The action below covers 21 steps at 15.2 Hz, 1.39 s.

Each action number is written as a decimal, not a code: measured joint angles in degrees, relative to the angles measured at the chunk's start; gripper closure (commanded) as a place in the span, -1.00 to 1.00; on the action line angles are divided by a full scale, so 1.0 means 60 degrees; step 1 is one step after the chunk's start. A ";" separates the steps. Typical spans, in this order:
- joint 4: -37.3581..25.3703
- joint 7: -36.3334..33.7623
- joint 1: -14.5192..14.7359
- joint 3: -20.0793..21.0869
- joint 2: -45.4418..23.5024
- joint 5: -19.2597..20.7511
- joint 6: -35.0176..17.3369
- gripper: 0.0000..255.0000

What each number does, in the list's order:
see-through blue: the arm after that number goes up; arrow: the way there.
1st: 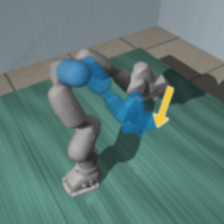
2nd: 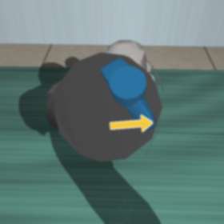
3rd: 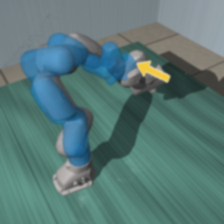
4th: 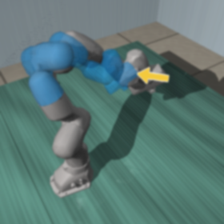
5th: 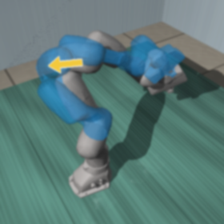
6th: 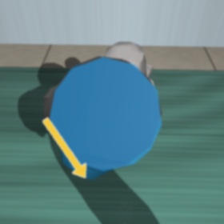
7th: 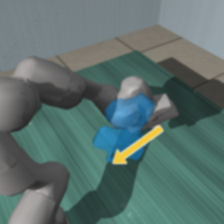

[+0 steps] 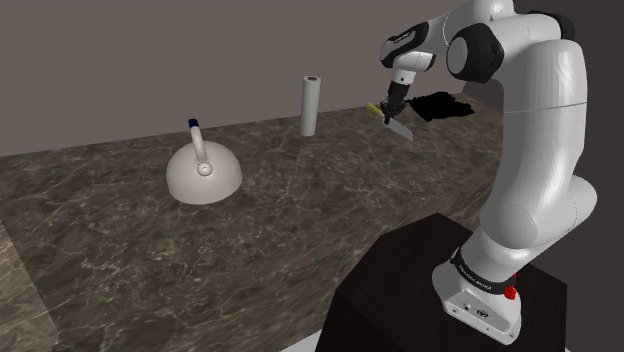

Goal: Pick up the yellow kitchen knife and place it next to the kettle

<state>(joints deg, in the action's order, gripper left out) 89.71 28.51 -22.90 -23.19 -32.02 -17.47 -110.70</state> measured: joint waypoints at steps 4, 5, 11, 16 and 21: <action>-0.0006 0.0000 -0.0004 -0.0006 0.0004 0.0003 -0.0002 1.00; -0.0004 0.0000 -0.0001 -0.0003 0.0004 0.0001 -0.0003 1.00; -0.0286 -0.0100 0.0011 -0.0069 0.0244 0.0122 0.0505 1.00; -0.0618 -0.0215 0.0028 -0.0122 0.0463 0.0233 0.1032 1.00; -0.0995 -0.0291 0.0008 -0.0169 0.0626 0.0320 0.1552 1.00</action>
<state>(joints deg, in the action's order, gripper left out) 83.74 26.76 -22.86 -24.21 -28.26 -15.55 -101.39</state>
